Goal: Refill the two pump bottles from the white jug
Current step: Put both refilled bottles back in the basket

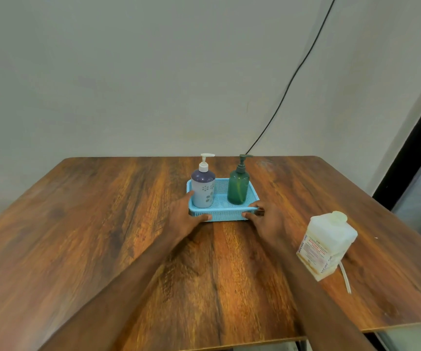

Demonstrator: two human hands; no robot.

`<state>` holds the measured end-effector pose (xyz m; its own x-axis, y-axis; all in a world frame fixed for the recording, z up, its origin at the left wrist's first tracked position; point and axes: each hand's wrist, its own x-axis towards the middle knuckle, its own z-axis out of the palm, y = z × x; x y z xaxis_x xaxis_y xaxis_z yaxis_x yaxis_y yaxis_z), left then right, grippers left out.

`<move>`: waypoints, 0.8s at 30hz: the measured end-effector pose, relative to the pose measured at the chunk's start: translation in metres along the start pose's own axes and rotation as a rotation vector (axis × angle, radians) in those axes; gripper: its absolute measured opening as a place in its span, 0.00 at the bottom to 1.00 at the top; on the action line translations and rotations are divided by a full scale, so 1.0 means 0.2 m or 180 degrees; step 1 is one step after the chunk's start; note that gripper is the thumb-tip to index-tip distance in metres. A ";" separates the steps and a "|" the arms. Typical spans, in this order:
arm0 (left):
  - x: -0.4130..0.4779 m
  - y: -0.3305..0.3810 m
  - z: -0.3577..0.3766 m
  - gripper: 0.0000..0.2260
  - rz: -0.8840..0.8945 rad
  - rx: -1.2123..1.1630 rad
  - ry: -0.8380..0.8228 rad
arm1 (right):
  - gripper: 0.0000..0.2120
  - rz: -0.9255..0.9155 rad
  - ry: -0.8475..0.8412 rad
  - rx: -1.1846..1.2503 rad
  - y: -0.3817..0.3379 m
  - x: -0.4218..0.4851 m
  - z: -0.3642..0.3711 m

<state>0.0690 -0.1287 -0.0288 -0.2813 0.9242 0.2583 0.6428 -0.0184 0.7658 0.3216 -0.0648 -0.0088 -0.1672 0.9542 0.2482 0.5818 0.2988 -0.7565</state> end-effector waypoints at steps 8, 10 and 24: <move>0.33 -0.04 -0.01 0.39 0.0134 0.0131 -0.0266 | 0.12 0.0087 0.0051 -0.0045 0.03 0.34 0.13; 0.40 -0.06 0.00 0.40 0.0127 0.0136 -0.0287 | 0.11 0.0103 0.0018 0.0027 0.05 0.41 0.15; 0.69 -0.11 0.11 0.40 -0.0049 0.0046 -0.0108 | 0.10 0.0131 0.0021 0.0271 0.06 0.74 0.23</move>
<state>0.0305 0.0074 -0.0228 -0.2670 0.9367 0.2263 0.6488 0.0012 0.7609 0.2680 0.0814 -0.0090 -0.1391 0.9656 0.2196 0.5184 0.2599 -0.8147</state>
